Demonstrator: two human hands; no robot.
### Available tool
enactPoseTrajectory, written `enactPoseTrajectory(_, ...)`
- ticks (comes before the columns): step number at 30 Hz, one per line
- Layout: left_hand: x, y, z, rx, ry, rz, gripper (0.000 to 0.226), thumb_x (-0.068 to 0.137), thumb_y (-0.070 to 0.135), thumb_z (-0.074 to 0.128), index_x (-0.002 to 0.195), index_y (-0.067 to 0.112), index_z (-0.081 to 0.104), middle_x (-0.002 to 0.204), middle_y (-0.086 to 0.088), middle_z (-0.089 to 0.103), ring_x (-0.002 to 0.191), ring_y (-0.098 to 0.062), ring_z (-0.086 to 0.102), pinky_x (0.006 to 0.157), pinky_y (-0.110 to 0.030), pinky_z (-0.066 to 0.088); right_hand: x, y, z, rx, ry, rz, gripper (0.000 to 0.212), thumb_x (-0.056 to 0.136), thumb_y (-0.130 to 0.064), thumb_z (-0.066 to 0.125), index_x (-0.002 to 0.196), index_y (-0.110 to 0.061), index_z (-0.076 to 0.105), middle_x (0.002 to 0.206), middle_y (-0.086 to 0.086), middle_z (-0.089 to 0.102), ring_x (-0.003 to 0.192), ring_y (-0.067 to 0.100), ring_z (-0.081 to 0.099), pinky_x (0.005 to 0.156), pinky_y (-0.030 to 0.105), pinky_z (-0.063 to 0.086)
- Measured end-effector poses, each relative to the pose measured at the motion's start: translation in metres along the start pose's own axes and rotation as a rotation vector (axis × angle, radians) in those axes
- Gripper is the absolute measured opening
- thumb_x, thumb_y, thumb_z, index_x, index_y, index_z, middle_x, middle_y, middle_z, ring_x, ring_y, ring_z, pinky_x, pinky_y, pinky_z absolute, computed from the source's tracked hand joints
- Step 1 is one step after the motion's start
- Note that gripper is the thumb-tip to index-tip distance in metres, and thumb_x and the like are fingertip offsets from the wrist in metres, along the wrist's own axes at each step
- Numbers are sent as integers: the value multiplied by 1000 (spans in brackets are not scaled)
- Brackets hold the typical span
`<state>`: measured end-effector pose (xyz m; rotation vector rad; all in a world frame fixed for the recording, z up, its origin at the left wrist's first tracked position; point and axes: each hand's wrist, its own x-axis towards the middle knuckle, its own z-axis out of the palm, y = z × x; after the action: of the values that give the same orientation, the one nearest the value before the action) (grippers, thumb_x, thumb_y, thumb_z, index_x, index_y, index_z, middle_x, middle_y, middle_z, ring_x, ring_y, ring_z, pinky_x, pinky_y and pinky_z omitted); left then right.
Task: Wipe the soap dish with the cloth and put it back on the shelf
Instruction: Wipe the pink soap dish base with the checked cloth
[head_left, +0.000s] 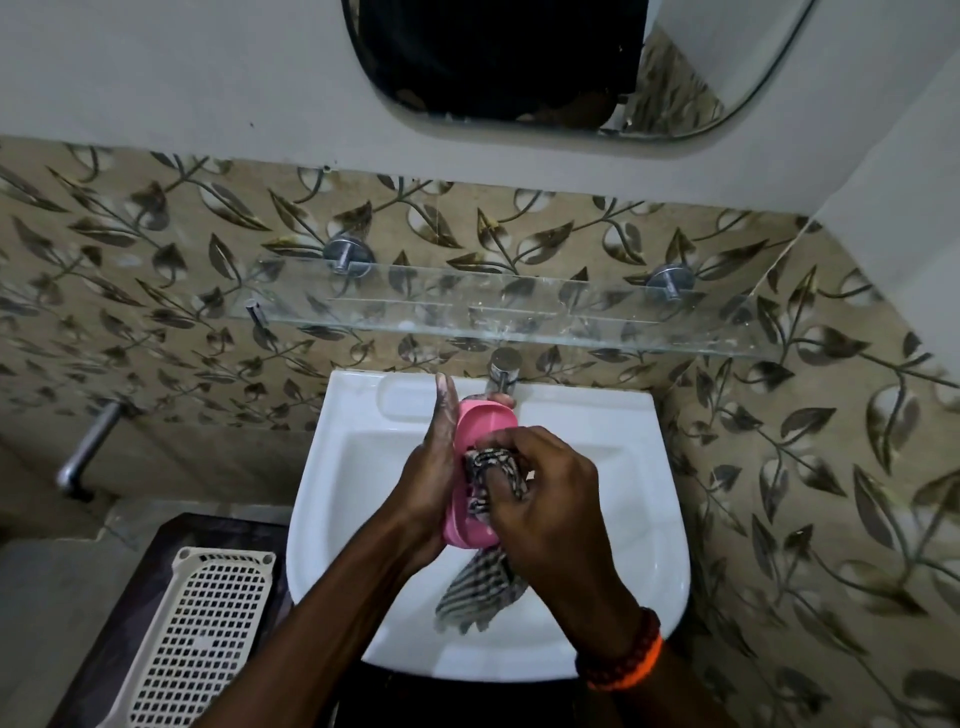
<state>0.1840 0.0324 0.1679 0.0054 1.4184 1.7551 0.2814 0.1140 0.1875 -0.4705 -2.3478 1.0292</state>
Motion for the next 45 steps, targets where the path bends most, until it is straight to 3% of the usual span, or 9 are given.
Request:
enactPoseTrajectory(8,-3,-3,2,115,-33,32,78,81,83,32,116,28,75,96,-12,80,82,-25,78,69,-33,60,-9,-3,11,146,155,149,23,85,-6,68,98,-24,74,87,-14,71,84,1,68,73,28,60)
enactPoseTrajectory(10,-2,4,-2,139,17,48,82,76,87,34,111,25,75,90,-16,78,72,-26,76,64,-36,62,-13,-4,9,240,-8,186,27,87,-4,67,94,-28,75,84,-10,75,80,4,73,71,26,61)
enactPoseTrajectory(13,2,15,-11,122,50,104,85,72,88,35,113,24,74,107,-27,75,97,-42,74,89,-52,60,-22,-6,2,393,-315,240,28,91,3,61,92,-22,75,82,-2,73,68,13,73,66,27,60)
enactPoseTrajectory(18,5,12,-9,43,33,96,88,79,87,32,119,20,73,114,-36,69,93,-38,70,88,-49,58,-15,17,-6,-362,-369,-247,33,76,-5,61,100,-27,71,103,-10,66,94,20,60,60,34,56)
enactPoseTrajectory(23,5,20,-11,-9,-1,100,86,88,83,24,119,19,73,111,-35,66,97,-39,64,86,-48,56,-20,16,1,-525,-249,-317,39,67,2,73,98,-21,69,100,-5,69,84,24,59,45,32,52)
enactPoseTrajectory(30,0,11,-17,-118,90,120,92,73,91,39,117,19,74,115,-29,68,99,-38,66,84,-46,57,-30,-13,4,567,-196,422,26,92,6,64,91,-16,79,70,4,71,57,21,73,55,33,63)
enactPoseTrajectory(33,1,11,-16,-93,64,144,100,65,94,44,122,16,71,116,-34,66,100,-39,65,89,-50,55,-33,-14,4,359,-151,223,30,89,6,66,96,-21,77,86,-1,75,60,6,69,54,18,54)
enactPoseTrajectory(37,-1,10,-15,-98,48,103,91,81,89,32,123,18,72,118,-33,67,99,-38,66,86,-47,58,-31,10,-4,-176,-199,-162,34,79,2,64,102,-21,72,101,-6,73,90,17,63,73,34,55)
enactPoseTrajectory(45,-6,11,-5,-197,-30,-51,84,85,85,30,94,21,83,91,-15,75,80,-28,72,79,-42,56,2,4,-7,-218,-102,-280,23,82,5,64,100,-6,72,96,9,70,87,29,62,77,37,52)
